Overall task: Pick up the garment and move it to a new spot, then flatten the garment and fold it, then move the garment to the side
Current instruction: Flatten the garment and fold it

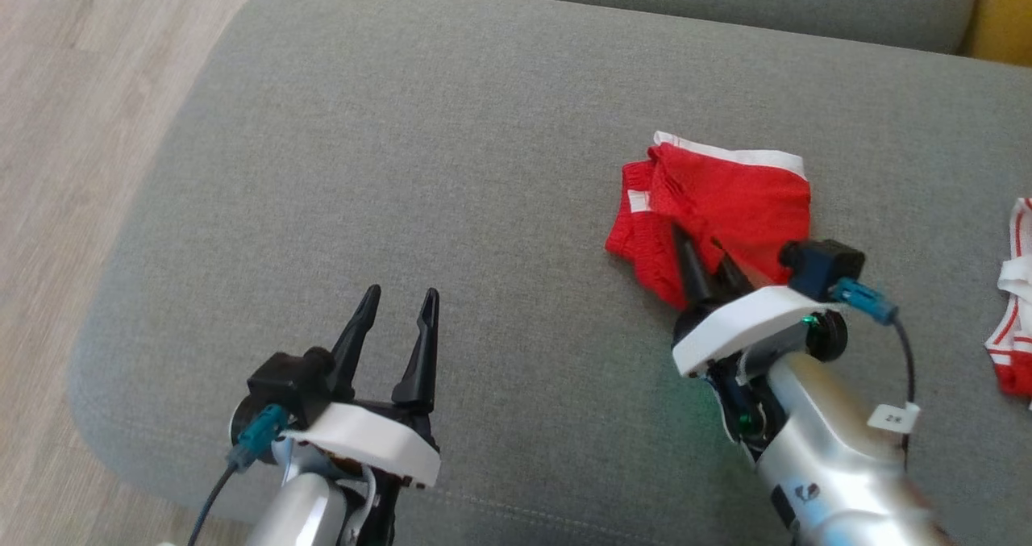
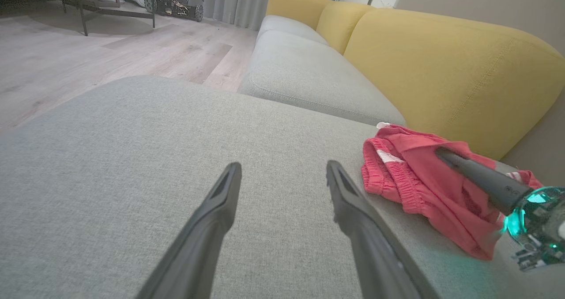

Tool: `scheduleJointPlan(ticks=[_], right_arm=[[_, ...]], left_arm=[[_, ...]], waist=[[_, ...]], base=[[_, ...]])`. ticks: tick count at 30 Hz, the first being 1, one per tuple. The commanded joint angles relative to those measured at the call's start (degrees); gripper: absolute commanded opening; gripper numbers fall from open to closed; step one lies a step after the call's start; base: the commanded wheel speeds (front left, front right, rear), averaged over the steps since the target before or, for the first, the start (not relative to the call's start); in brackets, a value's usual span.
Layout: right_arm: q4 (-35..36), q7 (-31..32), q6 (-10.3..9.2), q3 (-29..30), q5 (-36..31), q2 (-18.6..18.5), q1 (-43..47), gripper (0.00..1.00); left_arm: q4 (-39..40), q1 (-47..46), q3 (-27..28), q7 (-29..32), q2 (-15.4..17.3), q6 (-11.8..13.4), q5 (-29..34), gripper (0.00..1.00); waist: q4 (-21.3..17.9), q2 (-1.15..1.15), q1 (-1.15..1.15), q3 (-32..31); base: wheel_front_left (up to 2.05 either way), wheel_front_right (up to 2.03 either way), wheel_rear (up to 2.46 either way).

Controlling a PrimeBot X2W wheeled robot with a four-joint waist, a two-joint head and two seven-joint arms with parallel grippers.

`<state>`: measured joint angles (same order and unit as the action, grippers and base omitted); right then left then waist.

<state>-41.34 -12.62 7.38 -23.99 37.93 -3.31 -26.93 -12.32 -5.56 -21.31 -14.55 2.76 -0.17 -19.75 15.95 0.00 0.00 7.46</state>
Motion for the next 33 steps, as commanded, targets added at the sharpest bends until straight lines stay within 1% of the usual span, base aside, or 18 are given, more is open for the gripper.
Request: scheduleJointPlan(ticks=[1, 4, 7, 15, 18, 21, 24, 27, 31, 33], right_arm=[[1.08, -0.94, 0.11, -2.17, -2.17, 0.43, -2.83, 1.0], [0.58, -1.09, 0.11, -3.55, -3.65, 0.43, -3.25, 1.0], [-1.85, -0.26, 0.11, -5.02, -6.39, 0.43, -4.09, 1.0], [-9.05, 4.34, 0.11, -8.52, -8.69, 0.43, -6.37, 1.0], [-9.98, 3.93, 0.11, -10.23, -9.34, 0.43, -7.24, 1.0], [-9.47, 2.33, 0.11, -9.97, -7.62, 0.43, -7.67, 1.0], [-8.87, 0.45, 0.11, -9.2, -7.86, 0.34, -7.78, 1.0], [-6.36, -1.21, 0.11, -7.8, -8.95, -1.38, -7.13, 1.0], [-0.77, -2.23, 0.11, -2.02, -12.8, -5.16, -4.95, 1.0], [3.64, -2.33, 0.11, 1.59, -16.31, -6.7, -3.01, 1.0]], left_arm=[[1.77, -1.38, 1.69, -0.45, 0.11, 0.16, -0.45, 1.0], [1.74, -1.48, 1.58, -0.45, 0.11, 0.21, -0.59, 1.0], [1.69, -1.56, 1.49, -0.45, 0.11, 0.26, -0.75, 1.0], [1.68, -2.01, 1.01, -0.45, 0.11, 0.42, -1.26, 1.0], [1.8, -2.07, 1.15, -0.45, 0.11, 0.7, -1.48, 1.0], [1.8, -1.86, 1.62, -0.45, 0.11, 0.81, -1.47, 1.0], [2.12, -1.76, 2.25, -0.45, 0.11, 0.62, -1.31, 1.0], [3.06, -1.78, 3.2, -0.45, 0.11, 0.68, -1.48, 1.0], [4.75, -1.82, 4.61, -0.45, 0.11, 0.77, -1.67, 1.0], [5.64, -1.84, 5.37, -0.45, 0.11, 0.8, -1.94, 1.0]], waist=[[0.19, 0.0, 0.0, 0.22], [0.31, 0.0, 0.0, 0.41], [0.49, 0.0, 0.0, 0.72], [1.09, 0.0, 0.0, 1.6], [0.65, 0.0, 0.0, 1.72], [-0.63, 0.0, 0.0, 1.21], [-2.37, 0.0, 0.0, 0.31], [-4.41, 0.0, 0.0, -0.73], [-7.3, 0.0, 0.0, -2.14], [-8.67, 0.0, 0.0, -2.63]], base=[[0.0, 0.0, 0.0], [0.0, 0.0, 0.0], [0.0, 0.0, 0.0], [0.0, 0.0, 0.0], [0.0, 0.0, 0.0], [0.0, 0.0, 0.0], [0.0, 0.0, 0.0], [0.0, 0.0, 0.0], [0.0, 0.0, 0.0], [0.0, 0.0, 0.0]])
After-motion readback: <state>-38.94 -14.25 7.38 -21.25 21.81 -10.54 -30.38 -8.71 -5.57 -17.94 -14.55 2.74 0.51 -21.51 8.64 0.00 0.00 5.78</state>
